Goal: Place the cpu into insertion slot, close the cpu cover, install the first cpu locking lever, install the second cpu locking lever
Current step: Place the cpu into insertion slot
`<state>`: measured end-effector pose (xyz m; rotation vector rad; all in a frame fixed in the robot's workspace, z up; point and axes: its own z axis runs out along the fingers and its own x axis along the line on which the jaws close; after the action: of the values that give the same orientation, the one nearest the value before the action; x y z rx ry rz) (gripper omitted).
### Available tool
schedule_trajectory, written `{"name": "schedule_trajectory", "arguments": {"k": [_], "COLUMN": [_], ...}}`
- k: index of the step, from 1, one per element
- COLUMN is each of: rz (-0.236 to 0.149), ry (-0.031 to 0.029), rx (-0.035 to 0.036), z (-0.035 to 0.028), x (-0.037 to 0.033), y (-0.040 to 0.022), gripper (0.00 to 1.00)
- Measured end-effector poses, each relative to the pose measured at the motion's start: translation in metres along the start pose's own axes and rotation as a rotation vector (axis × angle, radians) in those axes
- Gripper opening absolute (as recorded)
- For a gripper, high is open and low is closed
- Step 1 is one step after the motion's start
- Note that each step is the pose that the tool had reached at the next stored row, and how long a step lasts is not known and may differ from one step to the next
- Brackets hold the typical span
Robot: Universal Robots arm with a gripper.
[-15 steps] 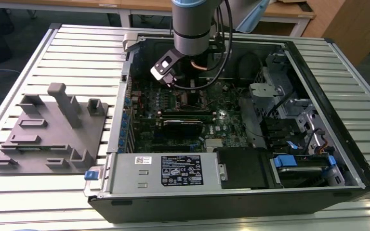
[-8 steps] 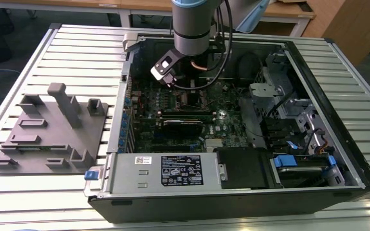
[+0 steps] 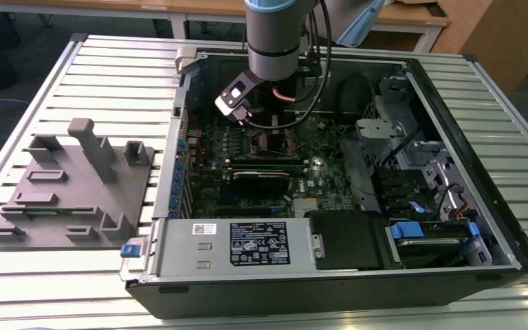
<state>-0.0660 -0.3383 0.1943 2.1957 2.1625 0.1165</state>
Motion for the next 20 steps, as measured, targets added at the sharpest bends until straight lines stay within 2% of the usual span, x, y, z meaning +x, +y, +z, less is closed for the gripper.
{"name": "schedule_trajectory", "arguments": {"k": [20], "rz": [0.000], "ry": [0.0001], "rx": [-0.0001], "z": [0.0025], "x": [0.0004], "y": [-0.0002], "gripper": [0.54]}}
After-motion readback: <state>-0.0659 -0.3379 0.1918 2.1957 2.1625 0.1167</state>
